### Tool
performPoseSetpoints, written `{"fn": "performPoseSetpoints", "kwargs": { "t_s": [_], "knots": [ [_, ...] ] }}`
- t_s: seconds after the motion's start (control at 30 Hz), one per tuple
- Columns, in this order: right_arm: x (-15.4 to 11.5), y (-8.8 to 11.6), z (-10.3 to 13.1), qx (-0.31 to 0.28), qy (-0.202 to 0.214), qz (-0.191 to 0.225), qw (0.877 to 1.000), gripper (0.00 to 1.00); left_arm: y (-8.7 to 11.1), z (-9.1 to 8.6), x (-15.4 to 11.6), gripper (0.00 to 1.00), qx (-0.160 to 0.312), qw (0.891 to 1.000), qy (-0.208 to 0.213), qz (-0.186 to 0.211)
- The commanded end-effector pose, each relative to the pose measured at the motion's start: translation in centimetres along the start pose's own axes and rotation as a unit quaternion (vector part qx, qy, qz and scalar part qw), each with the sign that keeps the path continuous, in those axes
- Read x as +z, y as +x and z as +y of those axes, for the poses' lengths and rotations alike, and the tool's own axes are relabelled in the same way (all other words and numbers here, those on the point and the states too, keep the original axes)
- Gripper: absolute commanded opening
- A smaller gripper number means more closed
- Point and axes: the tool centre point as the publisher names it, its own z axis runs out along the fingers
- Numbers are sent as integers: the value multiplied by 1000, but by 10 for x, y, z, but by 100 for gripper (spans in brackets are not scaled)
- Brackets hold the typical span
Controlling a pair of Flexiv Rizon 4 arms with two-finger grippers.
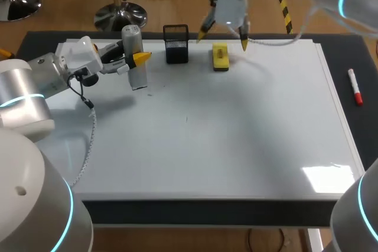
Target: Pick up the inspection probe, press it on each red-marked spot on the whiteboard one by one, put down the probe, pick up the eraser, and wipe off all the red marks.
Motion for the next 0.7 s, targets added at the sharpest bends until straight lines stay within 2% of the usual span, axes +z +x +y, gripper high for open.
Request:
{"fn": "performPoseSetpoints", "kwargs": {
  "t_s": [0.03, 0.23, 0.53, 0.7],
  "knots": [
    [-32, 28, 24, 20, 47, -77, 996, 100, 0, 0, 1, 0, 1, 1000, 0, -1],
    [-62, 39, 31, 62, 62, -152, 984, 100, 0, 0, 1, 0, 1, 1000, 0, -1],
    [-97, 57, 45, 110, 79, -207, 969, 100, 0, 0, 1, 0, 1, 1000, 0, -1],
    [-116, 73, 54, 139, 91, -233, 958, 100, 0, 0, 1, 0, 1, 1000, 0, -1]
  ]
}}
